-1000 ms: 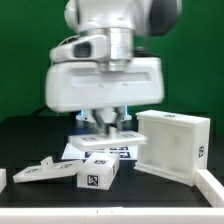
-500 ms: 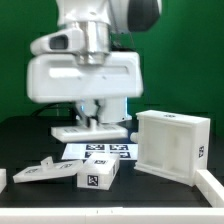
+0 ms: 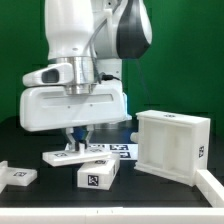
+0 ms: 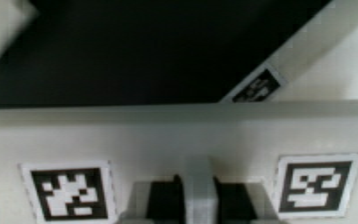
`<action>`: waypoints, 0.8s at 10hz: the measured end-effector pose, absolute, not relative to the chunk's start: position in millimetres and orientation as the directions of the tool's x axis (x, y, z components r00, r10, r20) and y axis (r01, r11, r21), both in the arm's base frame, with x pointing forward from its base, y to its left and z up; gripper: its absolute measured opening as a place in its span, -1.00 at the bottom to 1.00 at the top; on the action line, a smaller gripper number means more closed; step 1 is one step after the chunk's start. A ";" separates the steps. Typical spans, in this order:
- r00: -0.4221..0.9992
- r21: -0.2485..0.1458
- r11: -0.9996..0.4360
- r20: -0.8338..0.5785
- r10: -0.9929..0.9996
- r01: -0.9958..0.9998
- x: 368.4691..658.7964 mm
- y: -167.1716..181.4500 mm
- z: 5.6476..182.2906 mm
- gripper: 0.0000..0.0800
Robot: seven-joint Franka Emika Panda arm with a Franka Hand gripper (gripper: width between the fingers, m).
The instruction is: Assemble cabinet
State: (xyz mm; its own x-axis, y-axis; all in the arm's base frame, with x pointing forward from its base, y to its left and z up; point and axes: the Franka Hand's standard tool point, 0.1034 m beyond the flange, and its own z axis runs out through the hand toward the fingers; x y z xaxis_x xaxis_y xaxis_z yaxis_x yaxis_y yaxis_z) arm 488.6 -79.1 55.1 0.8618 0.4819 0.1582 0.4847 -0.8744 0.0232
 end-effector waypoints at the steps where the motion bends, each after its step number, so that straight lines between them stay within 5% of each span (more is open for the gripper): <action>1: 0.862 0.023 -0.875 0.157 0.482 0.484 488.1 -79.2 54.7 -0.84; 4: 0.848 0.023 -0.859 0.149 0.508 0.511 482.4 -84.4 55.6 -0.84; 8: 0.884 0.009 -0.890 0.107 0.454 0.456 418.5 -124.0 69.3 -0.84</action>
Offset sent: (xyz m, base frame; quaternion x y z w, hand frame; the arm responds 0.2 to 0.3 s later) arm 0.0000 0.0000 0.0000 0.0000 0.0000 0.0000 1.0000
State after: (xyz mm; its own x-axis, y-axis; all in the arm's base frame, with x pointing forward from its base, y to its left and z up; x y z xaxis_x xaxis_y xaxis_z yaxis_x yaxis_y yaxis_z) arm 418.5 -124.0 69.3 0.8843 0.4543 0.1074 0.4561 -0.8899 0.0089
